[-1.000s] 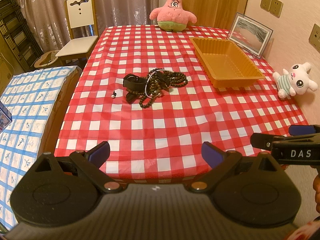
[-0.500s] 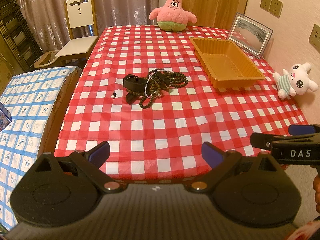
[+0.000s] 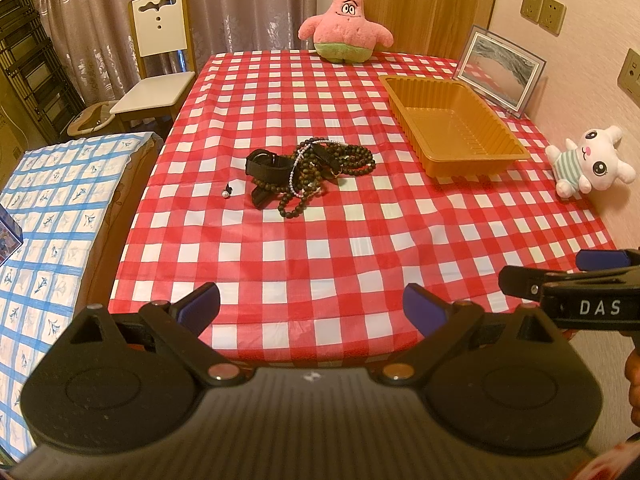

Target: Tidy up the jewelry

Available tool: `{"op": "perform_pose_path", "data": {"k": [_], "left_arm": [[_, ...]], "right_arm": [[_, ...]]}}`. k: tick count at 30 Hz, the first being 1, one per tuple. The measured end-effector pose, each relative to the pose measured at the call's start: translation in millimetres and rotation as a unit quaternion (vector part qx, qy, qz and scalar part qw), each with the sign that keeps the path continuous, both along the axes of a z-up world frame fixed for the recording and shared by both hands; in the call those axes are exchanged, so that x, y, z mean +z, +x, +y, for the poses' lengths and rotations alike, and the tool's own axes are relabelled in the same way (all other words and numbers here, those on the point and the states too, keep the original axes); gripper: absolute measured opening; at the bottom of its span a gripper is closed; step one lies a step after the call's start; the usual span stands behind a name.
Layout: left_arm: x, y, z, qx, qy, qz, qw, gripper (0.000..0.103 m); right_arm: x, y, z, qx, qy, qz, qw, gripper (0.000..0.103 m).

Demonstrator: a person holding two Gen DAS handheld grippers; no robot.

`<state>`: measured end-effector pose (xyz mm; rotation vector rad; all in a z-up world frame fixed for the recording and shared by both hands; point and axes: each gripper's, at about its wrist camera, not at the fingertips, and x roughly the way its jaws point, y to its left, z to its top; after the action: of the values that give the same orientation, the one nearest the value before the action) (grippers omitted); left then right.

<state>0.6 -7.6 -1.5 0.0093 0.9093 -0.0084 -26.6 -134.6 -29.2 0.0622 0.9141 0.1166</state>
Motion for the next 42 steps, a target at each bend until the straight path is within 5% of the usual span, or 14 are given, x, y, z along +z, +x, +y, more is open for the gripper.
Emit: {"op": "perform_pose_path", "data": {"k": [19,33,42], "left_arm": [[0.7,-1.2,1.8,0.002,0.002,-0.003,1.0000,0.098],[-26.6,47.1,-2.1,0.032,0.010,-0.036,0.9988,0.097],[-50.4,90.4,-14.7,0.049,0.024,-0.060,0.9967,0.094]], "right_arm": [[-3.4,-2.0,-12.7,0.000,0.018,-0.009,1.000,0.103],[-17.8,36.7,-100.2,-0.013,0.102,-0.118,0.988,0.103],[-54.4,74.3,-167.1,-0.061,0.095,-0.176,0.978,0.103]]}}
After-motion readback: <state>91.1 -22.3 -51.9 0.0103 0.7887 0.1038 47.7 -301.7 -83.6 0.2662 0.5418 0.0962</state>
